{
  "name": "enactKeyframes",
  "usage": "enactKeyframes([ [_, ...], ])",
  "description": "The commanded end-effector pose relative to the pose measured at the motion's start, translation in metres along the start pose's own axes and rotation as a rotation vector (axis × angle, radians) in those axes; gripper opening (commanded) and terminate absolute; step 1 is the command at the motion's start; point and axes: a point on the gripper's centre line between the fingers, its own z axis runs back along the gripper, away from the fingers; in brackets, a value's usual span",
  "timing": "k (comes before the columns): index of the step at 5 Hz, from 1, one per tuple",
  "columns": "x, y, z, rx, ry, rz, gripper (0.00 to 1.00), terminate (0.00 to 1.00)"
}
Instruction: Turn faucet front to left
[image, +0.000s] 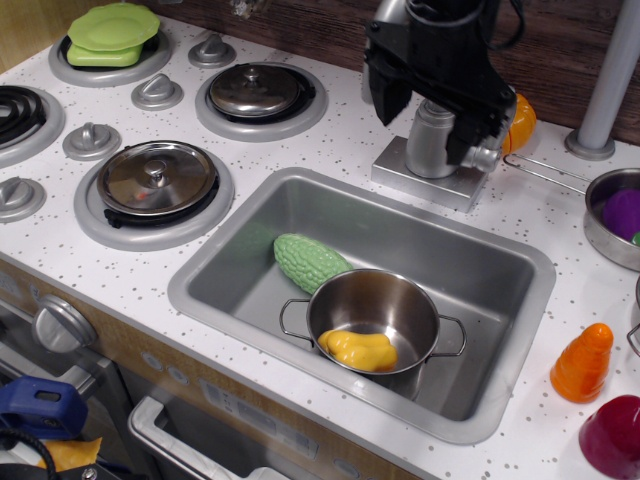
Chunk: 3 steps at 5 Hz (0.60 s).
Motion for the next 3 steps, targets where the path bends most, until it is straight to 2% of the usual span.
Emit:
enactKeyframes([
  [1,0.014,0.018,0.008,-0.007,-0.041,-0.037,1.0,0.0],
  [3,0.024,0.035,0.004,-0.047,-0.022,-0.087,1.0,0.0],
])
